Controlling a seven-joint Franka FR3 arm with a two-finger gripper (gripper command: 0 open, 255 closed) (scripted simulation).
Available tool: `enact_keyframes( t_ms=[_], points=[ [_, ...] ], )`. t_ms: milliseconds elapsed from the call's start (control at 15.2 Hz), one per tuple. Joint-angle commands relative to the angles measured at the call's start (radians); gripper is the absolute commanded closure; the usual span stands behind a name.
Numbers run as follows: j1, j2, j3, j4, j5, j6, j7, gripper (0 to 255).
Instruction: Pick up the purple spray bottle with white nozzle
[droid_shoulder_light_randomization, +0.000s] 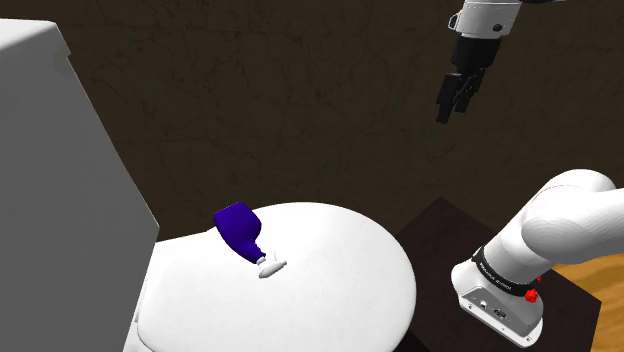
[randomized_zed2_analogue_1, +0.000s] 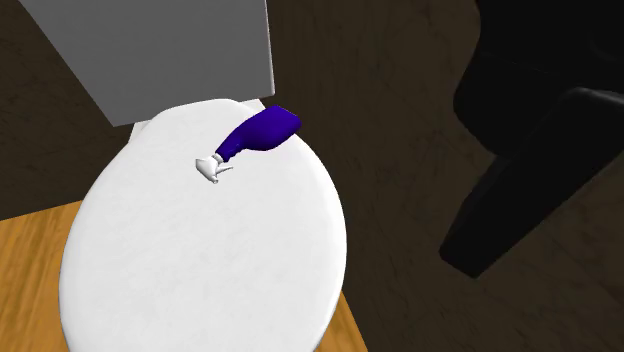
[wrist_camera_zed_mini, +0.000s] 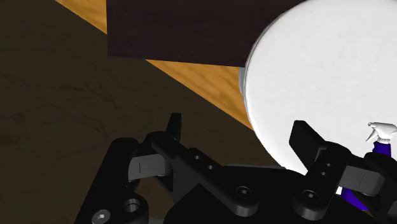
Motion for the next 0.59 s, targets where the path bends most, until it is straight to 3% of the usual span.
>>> enact_keyframes(
  t_ms=[0, 528],
  points=[
    [0.0, 0.0, 0.0, 0.0, 0.0, 0.0, 0.0, 0],
    [0.055, 0.069, 0.151, -0.099, 0.129, 0.202, 0.167, 0]
  ],
)
